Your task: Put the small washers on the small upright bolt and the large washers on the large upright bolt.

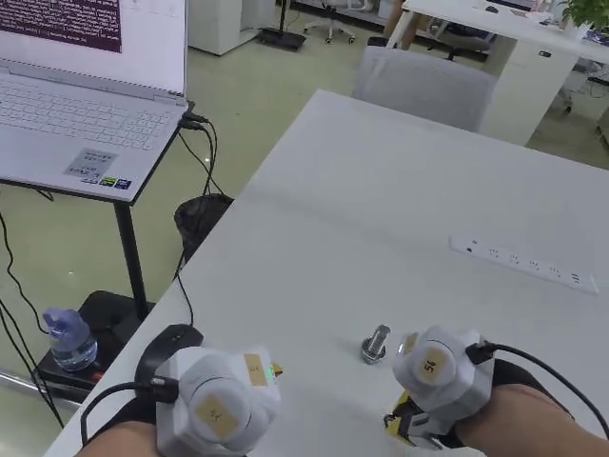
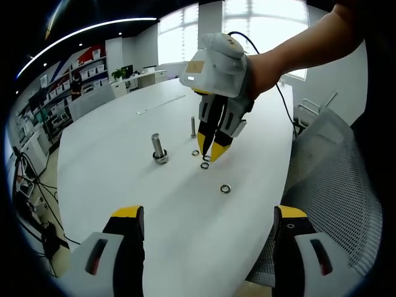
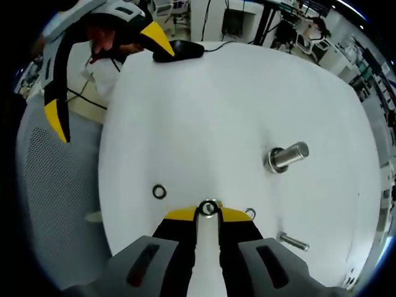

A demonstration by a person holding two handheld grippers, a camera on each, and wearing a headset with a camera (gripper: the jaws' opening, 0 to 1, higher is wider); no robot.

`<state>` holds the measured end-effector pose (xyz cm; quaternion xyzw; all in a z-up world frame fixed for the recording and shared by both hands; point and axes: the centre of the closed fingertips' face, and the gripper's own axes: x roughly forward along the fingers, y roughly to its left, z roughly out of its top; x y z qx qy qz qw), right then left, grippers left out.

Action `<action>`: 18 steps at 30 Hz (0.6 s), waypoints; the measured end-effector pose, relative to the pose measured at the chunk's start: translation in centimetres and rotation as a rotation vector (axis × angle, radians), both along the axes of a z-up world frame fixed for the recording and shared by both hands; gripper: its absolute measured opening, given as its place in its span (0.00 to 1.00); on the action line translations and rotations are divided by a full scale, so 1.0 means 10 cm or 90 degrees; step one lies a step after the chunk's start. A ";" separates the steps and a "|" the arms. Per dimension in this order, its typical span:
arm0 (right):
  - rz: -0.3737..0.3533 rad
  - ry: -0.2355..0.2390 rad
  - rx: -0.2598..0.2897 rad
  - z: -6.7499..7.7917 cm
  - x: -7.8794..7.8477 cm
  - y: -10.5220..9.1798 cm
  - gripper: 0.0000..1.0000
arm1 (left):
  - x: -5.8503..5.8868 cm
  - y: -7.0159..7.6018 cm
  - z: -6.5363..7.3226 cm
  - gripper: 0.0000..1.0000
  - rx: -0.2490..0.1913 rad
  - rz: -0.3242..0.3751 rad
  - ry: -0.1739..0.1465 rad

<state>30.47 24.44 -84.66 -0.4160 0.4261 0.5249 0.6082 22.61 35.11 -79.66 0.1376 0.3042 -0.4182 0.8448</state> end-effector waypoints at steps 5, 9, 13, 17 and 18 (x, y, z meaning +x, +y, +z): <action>-0.032 -0.006 -0.004 0.08 0.08 -0.28 0.13 | 0.02 -0.03 0.01 0.86 -0.005 -0.004 0.000; -0.063 -0.015 -0.014 0.13 0.20 -0.54 0.13 | 0.02 -0.03 0.03 0.86 -0.009 -0.002 0.000; -0.087 -0.019 -0.017 0.17 0.30 -0.69 0.13 | 0.04 -0.02 0.04 0.87 -0.010 0.000 -0.001; -0.093 -0.025 -0.019 0.20 0.37 -0.75 0.13 | 0.05 0.00 0.04 0.87 -0.011 0.004 -0.002; -0.094 -0.026 -0.020 0.22 0.39 -0.76 0.13 | 0.05 0.00 0.04 0.87 -0.013 0.005 -0.005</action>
